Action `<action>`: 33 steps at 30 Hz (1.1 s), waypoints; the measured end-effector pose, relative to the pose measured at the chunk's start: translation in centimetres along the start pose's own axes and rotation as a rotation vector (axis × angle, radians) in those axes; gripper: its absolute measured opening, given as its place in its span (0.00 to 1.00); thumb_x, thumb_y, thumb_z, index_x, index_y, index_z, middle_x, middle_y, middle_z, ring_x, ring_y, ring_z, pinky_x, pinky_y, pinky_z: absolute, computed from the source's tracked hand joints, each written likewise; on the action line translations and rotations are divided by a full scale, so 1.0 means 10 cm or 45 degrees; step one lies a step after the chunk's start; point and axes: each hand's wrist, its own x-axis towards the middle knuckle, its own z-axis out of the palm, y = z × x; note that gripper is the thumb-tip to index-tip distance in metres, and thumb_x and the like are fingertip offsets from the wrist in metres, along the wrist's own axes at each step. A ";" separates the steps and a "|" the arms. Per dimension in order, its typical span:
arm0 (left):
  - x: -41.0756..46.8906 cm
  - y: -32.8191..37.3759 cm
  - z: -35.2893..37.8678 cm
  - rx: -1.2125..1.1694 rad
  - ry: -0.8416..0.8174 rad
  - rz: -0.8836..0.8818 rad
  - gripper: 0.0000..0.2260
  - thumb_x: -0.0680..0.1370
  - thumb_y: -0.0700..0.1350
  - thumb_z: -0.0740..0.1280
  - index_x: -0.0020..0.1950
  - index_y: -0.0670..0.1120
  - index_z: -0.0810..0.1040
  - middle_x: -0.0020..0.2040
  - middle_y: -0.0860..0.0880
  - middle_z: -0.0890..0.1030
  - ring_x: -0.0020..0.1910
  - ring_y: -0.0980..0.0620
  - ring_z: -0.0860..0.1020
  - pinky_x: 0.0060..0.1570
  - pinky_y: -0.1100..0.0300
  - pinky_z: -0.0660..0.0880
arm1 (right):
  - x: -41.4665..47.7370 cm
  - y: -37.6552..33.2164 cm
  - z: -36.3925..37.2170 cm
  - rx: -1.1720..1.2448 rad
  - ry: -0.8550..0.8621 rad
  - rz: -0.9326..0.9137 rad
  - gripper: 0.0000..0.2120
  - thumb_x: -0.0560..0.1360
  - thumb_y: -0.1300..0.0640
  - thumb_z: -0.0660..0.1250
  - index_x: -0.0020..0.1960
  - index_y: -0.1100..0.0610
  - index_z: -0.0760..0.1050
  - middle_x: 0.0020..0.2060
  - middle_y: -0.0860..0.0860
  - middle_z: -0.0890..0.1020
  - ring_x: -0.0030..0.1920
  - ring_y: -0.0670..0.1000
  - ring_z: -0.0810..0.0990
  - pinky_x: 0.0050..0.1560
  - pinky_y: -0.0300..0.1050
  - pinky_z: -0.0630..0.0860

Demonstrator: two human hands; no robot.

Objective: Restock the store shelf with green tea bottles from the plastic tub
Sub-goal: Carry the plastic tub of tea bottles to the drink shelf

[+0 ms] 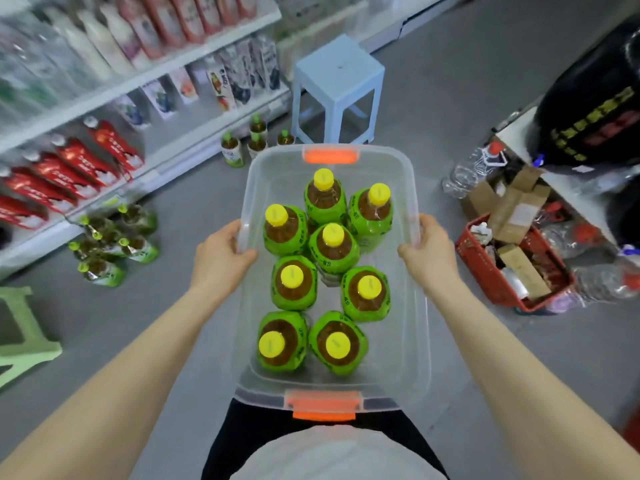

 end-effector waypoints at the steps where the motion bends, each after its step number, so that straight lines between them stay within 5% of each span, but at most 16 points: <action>1: 0.25 0.09 -0.02 0.000 0.009 0.001 0.24 0.63 0.50 0.63 0.59 0.55 0.80 0.43 0.49 0.84 0.44 0.45 0.81 0.44 0.56 0.74 | 0.24 -0.15 -0.02 -0.010 -0.004 -0.007 0.22 0.71 0.66 0.67 0.64 0.55 0.73 0.44 0.53 0.78 0.51 0.59 0.78 0.51 0.47 0.71; 14: 3.67 1.07 -0.46 0.120 -0.078 0.120 0.14 0.71 0.41 0.69 0.56 0.51 0.80 0.31 0.53 0.75 0.34 0.49 0.74 0.33 0.57 0.66 | 2.96 -1.70 0.33 0.133 0.081 0.134 0.23 0.70 0.67 0.67 0.64 0.54 0.72 0.45 0.54 0.80 0.50 0.59 0.79 0.54 0.52 0.75; 18: 4.57 1.34 -0.50 0.212 -0.047 0.099 0.19 0.68 0.48 0.68 0.58 0.50 0.80 0.36 0.47 0.78 0.40 0.41 0.77 0.40 0.54 0.70 | 3.87 -2.02 0.46 0.243 0.037 0.117 0.21 0.68 0.65 0.67 0.60 0.52 0.73 0.40 0.53 0.80 0.44 0.58 0.79 0.48 0.49 0.76; 22: 5.52 1.51 -0.39 0.221 -0.038 0.067 0.25 0.62 0.55 0.62 0.59 0.54 0.79 0.34 0.45 0.79 0.36 0.41 0.76 0.40 0.52 0.74 | 4.87 -2.26 0.58 0.303 -0.069 0.110 0.20 0.70 0.67 0.66 0.59 0.52 0.71 0.36 0.49 0.75 0.39 0.53 0.74 0.43 0.45 0.72; 29: 7.07 2.08 0.05 0.368 -0.066 0.021 0.23 0.69 0.50 0.67 0.65 0.50 0.76 0.33 0.49 0.75 0.41 0.40 0.78 0.39 0.55 0.67 | 6.53 -2.56 0.59 0.248 -0.114 0.190 0.20 0.72 0.67 0.65 0.61 0.52 0.70 0.41 0.49 0.77 0.43 0.54 0.75 0.41 0.42 0.66; 33: 7.96 2.31 0.42 0.430 -0.145 0.083 0.23 0.74 0.43 0.71 0.69 0.48 0.74 0.32 0.50 0.72 0.43 0.40 0.78 0.38 0.55 0.63 | 7.34 -2.60 0.56 0.205 -0.043 0.257 0.21 0.72 0.66 0.65 0.62 0.51 0.71 0.33 0.46 0.74 0.40 0.55 0.76 0.42 0.43 0.68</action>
